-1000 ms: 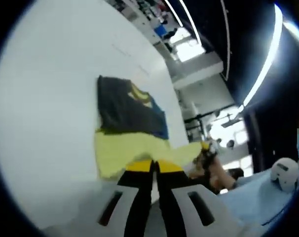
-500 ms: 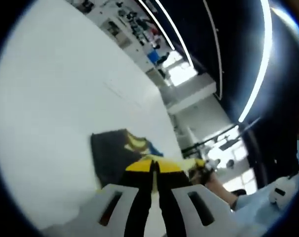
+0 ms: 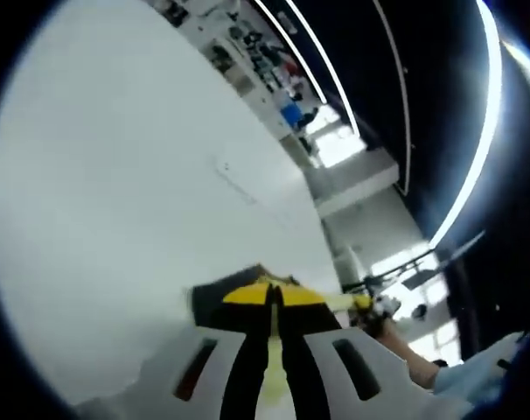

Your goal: Fold the garment on the visible template until the final outline fits inside the template.

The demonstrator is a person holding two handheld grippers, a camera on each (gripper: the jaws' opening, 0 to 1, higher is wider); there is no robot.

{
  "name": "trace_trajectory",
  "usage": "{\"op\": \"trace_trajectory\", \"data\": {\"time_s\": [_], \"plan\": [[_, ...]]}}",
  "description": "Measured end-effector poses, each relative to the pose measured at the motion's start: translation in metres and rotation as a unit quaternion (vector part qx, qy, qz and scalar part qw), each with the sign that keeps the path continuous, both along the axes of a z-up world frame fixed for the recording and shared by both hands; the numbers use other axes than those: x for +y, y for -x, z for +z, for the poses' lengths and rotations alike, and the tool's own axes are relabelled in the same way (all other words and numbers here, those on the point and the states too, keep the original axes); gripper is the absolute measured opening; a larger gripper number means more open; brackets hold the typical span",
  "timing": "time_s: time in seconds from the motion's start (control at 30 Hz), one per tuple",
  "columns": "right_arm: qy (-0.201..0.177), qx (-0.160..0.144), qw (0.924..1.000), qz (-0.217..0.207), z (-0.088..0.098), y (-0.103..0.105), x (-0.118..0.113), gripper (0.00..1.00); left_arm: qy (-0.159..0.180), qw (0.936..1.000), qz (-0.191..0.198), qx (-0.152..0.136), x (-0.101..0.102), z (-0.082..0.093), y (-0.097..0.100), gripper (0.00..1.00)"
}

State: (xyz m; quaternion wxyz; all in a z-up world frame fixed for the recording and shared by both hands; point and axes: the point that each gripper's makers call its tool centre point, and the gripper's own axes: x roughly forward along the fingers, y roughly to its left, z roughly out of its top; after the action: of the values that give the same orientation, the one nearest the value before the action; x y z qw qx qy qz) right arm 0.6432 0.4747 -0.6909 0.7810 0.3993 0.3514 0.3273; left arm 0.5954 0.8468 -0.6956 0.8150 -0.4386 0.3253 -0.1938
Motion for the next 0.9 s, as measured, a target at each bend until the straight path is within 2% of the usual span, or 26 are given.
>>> {"op": "trace_trajectory", "data": {"time_s": [0.17, 0.27, 0.33, 0.43, 0.6, 0.8, 0.9], "plan": [[0.031, 0.023, 0.9992, -0.004, -0.033, -0.009, -0.004, 0.00, -0.015, 0.9998, -0.005, 0.009, 0.000, -0.022, -0.007, 0.00], [0.034, 0.032, 0.9989, -0.007, -0.044, -0.011, -0.003, 0.00, -0.014, 0.9997, 0.002, 0.020, 0.001, -0.033, -0.007, 0.00], [0.047, 0.035, 0.9983, -0.002, -0.052, -0.009, -0.001, 0.00, -0.031, 0.9989, -0.004, 0.034, 0.001, -0.044, -0.003, 0.00], [0.062, 0.046, 0.9970, -0.006, -0.063, -0.007, -0.002, 0.00, -0.044, 0.9982, -0.010, 0.039, 0.002, -0.054, -0.001, 0.00], [0.078, 0.052, 0.9956, -0.002, -0.072, -0.001, 0.002, 0.00, -0.050, 0.9972, -0.006, 0.055, 0.002, -0.065, 0.001, 0.00], [0.084, 0.051, 0.9952, -0.002, -0.074, 0.001, 0.004, 0.00, -0.059, 0.9965, -0.004, 0.059, 0.002, -0.070, 0.001, 0.00], [0.092, 0.043, 0.9948, 0.001, -0.073, 0.002, 0.006, 0.00, -0.069, 0.9962, -0.009, 0.051, 0.000, -0.068, 0.001, 0.00]]}}
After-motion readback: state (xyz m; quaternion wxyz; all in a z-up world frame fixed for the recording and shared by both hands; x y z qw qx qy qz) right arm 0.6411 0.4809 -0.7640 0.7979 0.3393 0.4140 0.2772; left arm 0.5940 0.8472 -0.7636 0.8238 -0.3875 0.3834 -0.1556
